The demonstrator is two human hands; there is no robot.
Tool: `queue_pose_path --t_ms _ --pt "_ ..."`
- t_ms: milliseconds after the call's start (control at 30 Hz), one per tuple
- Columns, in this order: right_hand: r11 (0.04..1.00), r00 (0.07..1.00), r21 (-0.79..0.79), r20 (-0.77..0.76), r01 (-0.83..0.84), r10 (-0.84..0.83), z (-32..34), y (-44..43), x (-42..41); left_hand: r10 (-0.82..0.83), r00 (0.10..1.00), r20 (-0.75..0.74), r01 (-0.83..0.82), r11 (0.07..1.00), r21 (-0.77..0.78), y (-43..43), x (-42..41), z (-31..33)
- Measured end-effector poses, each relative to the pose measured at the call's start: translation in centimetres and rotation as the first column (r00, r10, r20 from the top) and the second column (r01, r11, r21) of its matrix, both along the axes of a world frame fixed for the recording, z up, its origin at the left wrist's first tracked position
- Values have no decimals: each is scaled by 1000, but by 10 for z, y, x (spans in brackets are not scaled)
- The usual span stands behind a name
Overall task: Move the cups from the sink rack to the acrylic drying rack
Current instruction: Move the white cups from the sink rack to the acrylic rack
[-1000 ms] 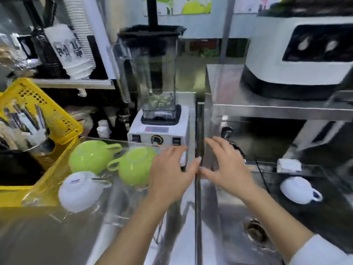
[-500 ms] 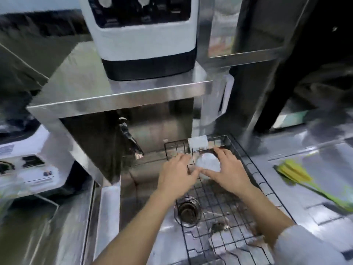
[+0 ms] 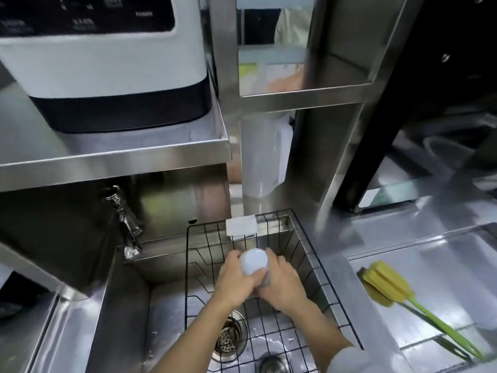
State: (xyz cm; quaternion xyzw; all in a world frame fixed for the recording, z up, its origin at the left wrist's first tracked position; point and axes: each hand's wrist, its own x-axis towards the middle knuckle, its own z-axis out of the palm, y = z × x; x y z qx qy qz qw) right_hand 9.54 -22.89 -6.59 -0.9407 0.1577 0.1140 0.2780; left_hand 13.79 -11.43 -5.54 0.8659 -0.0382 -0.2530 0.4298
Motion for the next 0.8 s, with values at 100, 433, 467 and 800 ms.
queue_pose_path --t_ms 100,433,467,800 --pt "998 999 -48 10 -44 45 -1 5 -8 -30 998 54 23 993 113 4 -7 -1" --pt "984 989 -142 81 -109 121 25 30 -32 -65 998 -7 65 998 -18 34 -25 20" --pt "984 987 -144 107 -102 118 32 35 -33 -59 998 26 60 998 -36 39 -25 25" --pt "979 887 -197 440 -60 143 144 136 -36 -53 904 424 114 986 -120 154 -40 151"
